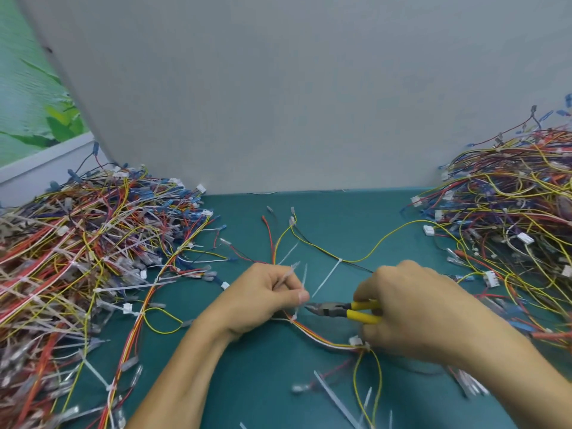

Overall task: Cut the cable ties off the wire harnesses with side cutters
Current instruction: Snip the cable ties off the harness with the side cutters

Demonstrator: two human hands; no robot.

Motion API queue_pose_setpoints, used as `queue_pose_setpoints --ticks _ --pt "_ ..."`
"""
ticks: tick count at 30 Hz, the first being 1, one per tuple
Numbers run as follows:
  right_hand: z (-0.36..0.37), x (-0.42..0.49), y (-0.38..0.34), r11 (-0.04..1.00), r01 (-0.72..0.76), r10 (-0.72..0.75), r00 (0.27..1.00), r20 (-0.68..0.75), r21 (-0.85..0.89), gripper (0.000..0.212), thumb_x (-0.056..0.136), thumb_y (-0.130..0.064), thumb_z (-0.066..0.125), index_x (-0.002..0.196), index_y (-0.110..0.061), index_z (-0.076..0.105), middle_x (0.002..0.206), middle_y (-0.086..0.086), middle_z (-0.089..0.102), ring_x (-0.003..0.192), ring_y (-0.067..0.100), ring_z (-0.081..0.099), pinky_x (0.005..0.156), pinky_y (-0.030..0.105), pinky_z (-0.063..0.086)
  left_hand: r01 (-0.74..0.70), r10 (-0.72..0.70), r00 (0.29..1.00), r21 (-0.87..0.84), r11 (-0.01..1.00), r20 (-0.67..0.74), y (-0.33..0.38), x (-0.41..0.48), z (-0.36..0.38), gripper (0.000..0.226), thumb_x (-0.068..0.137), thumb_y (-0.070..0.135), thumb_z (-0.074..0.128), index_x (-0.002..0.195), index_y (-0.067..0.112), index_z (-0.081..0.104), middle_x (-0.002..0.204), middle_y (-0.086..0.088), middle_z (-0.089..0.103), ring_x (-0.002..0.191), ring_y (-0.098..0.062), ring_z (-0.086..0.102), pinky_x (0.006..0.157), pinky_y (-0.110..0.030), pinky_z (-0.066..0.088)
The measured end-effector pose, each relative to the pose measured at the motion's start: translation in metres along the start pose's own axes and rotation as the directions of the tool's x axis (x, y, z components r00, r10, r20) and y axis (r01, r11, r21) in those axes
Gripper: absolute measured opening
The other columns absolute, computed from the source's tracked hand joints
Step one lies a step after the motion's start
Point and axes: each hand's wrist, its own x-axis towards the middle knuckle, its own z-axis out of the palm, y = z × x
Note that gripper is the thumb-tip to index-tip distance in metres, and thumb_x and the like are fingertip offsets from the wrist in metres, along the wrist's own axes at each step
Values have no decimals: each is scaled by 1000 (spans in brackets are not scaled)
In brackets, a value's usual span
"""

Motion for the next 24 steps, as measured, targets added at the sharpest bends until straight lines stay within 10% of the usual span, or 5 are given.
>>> queue_pose_setpoints --ticks 24 --pt "10 -1 -7 1000 4 -5 999 53 24 19 74 -46 57 76 -28 52 68 -6 45 67 24 47 49 27 30 24 -25 999 14 1000 29 -1 2 3 15 71 33 70 59 27 63 48 14 42 48 -6 31 51 -23 24"
